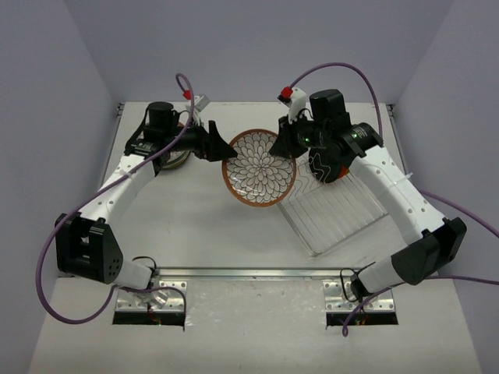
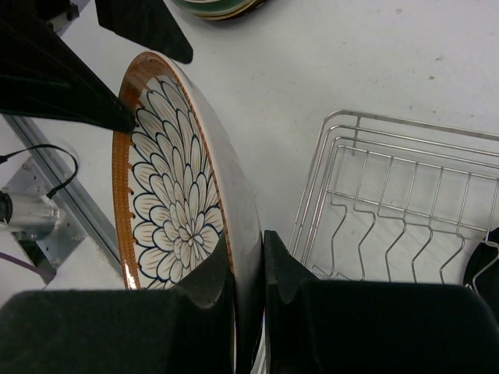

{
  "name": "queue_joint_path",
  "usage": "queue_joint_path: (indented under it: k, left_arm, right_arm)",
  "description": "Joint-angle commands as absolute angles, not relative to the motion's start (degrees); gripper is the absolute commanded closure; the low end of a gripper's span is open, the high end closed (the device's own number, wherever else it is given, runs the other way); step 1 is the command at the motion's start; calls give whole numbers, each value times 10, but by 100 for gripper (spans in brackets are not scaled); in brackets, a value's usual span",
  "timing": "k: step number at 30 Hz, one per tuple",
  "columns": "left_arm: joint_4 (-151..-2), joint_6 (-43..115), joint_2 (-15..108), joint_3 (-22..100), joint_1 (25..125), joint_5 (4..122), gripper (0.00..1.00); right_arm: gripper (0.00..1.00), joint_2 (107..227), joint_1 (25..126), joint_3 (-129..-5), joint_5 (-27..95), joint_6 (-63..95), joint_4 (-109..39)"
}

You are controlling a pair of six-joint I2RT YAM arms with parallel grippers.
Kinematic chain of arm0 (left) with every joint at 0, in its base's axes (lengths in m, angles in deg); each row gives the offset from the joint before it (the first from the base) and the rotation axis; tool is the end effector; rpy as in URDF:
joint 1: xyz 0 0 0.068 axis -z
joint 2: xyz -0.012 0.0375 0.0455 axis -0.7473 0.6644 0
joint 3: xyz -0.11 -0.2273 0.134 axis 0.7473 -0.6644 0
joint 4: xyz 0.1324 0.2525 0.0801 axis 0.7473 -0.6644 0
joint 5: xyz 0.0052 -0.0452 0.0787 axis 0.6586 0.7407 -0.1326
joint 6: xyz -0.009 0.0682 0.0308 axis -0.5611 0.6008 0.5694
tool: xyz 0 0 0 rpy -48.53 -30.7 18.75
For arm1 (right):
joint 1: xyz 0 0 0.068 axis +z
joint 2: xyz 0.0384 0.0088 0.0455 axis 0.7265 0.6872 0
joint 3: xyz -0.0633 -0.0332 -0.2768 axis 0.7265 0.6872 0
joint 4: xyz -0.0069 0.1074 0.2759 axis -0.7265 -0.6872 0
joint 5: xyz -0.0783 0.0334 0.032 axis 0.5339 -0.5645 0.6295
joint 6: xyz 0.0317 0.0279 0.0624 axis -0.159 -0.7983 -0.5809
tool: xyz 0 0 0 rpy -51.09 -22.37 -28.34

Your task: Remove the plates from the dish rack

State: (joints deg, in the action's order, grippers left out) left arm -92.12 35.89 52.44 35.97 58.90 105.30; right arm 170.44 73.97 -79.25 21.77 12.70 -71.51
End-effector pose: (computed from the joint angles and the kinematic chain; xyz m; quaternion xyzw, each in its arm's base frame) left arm 0.3538 -0.1156 0.3356 0.2164 0.7708 -0.4470 0.3991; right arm 0.3294 0.1948 0.3925 -0.2109 0.8464 0.2932 0.3915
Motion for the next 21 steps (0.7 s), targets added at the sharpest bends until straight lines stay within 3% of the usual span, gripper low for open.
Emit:
queue_joint_path:
  k: [1,10,14,18,21]
  left_arm:
    - [-918,380,526,361,619,1085,22]
    - [-930,382,555,356,623,1116,52]
    - [-922,367,567,357,623,1165,72]
    - [-913,349,575,362,620,1201,99]
    - [-905,338,575,361,611,1209,100]
  right_arm:
    - [100,1699,737,-819,164,88,-630]
    - [100,1704,735,-831,156,81,-628]
    - [100,1703,729,-828,149,76,-627]
    - [100,1703,719,-821,138,68,-624]
    - [84,1702,716,-814,142,67,-625]
